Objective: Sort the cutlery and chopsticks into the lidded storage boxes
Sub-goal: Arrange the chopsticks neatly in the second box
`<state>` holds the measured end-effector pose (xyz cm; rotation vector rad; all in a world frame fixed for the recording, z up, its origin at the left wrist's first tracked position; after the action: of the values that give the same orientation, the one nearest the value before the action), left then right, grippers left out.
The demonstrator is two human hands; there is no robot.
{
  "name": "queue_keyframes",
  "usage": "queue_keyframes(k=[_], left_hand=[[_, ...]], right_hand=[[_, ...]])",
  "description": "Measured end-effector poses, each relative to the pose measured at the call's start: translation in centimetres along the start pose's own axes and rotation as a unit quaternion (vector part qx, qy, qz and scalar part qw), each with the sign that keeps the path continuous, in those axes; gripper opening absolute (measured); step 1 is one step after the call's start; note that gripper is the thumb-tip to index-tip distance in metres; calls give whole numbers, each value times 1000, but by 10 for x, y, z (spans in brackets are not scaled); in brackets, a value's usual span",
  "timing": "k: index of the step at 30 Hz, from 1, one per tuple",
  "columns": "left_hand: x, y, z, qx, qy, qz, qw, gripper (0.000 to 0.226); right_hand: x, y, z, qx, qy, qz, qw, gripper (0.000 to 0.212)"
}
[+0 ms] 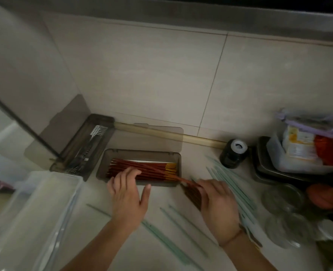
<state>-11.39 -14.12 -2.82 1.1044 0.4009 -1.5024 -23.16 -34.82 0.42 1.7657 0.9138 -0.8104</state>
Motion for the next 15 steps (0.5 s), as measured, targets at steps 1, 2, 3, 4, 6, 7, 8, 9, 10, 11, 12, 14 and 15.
queue_keyframes(k=[1,2,3,4,6,7,8,9,10,11,12,14,15], left_hand=[[1,3,-10,-13,27,-10,999,36],[2,4,-18,-10,40,-18,999,31],[2,5,-23,0,36,-17,999,26],[1,6,-27,9,25,-11,1000,21],[-2,10,-32,18,6,2,1000,16],[-2,12,-33,20,3,6,1000,15],[-1,12,-33,22,-1,9,1000,14],[0,12,-33,28,-6,9,1000,13],[1,12,-31,37,-10,9,999,12],[2,12,-30,45,-15,11,999,11],[3,13,-29,54,-19,14,998,10],[4,10,-22,84,-37,24,996,7],[6,7,-16,113,-60,25,991,5]], right_hand=[[12,20,-13,-10,2,-28,1000,25],[27,38,-26,-21,5,-69,997,35],[44,53,-38,-27,6,-114,993,41],[62,64,-48,-28,6,-153,988,42],[94,79,-58,-7,15,-213,977,38],[107,83,-62,5,18,-239,971,35],[117,85,-65,11,24,-253,967,32],[125,86,-67,12,34,-263,964,30],[131,86,-68,9,48,-270,962,29],[135,85,-69,4,64,-276,959,29],[137,84,-69,-1,80,-275,958,29],[130,80,-67,-8,112,-246,963,27],[120,77,-63,-7,129,-209,969,25]])
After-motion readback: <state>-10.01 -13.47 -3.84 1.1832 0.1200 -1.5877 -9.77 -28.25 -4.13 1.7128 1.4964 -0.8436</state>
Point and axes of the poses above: each hand's wrist, its own y-axis towards the middle knuckle, its own x-axis out of the palm, z = x × y, the point moved 7 cm from there along y, towards the middle knuckle, and after that the axes turned 7 degrees about -x, right-handed, at the moved point
